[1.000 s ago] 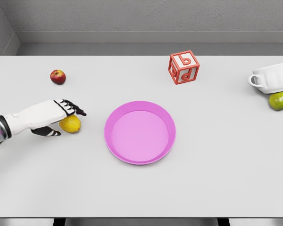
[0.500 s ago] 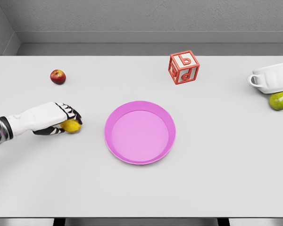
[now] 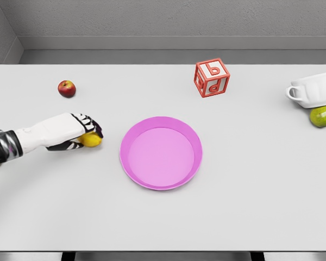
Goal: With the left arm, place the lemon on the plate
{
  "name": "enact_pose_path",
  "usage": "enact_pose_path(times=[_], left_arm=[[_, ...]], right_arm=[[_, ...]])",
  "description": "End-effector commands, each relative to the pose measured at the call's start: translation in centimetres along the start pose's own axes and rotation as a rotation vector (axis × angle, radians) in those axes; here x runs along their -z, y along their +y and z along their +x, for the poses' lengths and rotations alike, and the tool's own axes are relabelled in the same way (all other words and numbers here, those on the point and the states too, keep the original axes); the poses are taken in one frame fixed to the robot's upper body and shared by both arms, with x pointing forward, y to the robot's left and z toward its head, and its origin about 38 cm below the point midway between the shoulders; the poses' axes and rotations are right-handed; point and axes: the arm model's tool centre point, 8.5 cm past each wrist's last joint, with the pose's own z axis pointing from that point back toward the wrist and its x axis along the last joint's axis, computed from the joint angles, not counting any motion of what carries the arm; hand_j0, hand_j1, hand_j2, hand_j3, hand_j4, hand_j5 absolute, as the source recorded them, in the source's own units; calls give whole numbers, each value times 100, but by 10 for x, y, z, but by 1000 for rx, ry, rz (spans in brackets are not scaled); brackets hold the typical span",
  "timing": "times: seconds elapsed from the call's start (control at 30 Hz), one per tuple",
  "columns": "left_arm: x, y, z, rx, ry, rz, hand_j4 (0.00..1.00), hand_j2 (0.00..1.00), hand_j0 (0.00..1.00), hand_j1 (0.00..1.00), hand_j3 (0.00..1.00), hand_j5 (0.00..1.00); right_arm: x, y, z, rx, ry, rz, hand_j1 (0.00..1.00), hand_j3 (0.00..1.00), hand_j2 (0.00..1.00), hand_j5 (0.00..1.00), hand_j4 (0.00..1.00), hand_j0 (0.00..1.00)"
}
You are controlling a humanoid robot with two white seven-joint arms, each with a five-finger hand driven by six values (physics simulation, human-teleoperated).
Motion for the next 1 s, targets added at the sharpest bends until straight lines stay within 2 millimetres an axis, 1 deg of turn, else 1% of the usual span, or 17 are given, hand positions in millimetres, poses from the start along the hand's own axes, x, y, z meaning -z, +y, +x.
enact_pose_path(times=[0.0, 0.07, 0.13, 0.2, 0.3, 0.57, 0.67, 0.87, 0.93, 0.97], left_arm=[[2, 5, 5, -7, -16, 25, 53, 53, 53, 53, 53, 53], [1, 12, 7, 4, -23, 42, 53, 53, 53, 53, 53, 53], [2, 22, 15, 18, -48, 69, 53, 53, 53, 53, 53, 53], [2, 25, 22, 31, -64, 78, 53, 53, 53, 53, 53, 53], [11, 32, 38, 37, -114, 112, 53, 53, 53, 53, 53, 53], [42, 31, 73, 6, -209, 153, 54, 54, 54, 54, 54, 54], [50, 31, 80, -10, -227, 172, 55, 55, 55, 55, 55, 55], [73, 21, 106, -34, -299, 163, 57, 57, 57, 57, 57, 57], [77, 21, 110, -35, -306, 169, 58, 58, 58, 58, 58, 58], [77, 21, 110, -36, -307, 170, 60, 60, 60, 60, 60, 60]], right_arm=[[0, 0, 0, 1, 0, 0, 100, 100, 100, 100, 100, 100], [0, 0, 0, -1, 0, 0, 100, 100, 100, 100, 100, 100], [0, 0, 0, 1, 0, 0, 100, 100, 100, 100, 100, 100], [0, 0, 0, -1, 0, 0, 100, 100, 100, 100, 100, 100], [0, 0, 0, -1, 0, 0, 100, 100, 100, 100, 100, 100], [0, 0, 0, -1, 0, 0, 100, 100, 100, 100, 100, 100], [0, 0, 0, 1, 0, 0, 100, 100, 100, 100, 100, 100], [0, 0, 0, -1, 0, 0, 100, 100, 100, 100, 100, 100], [0, 0, 0, -1, 0, 0, 100, 100, 100, 100, 100, 100], [0, 0, 0, 1, 0, 0, 100, 100, 100, 100, 100, 100]])
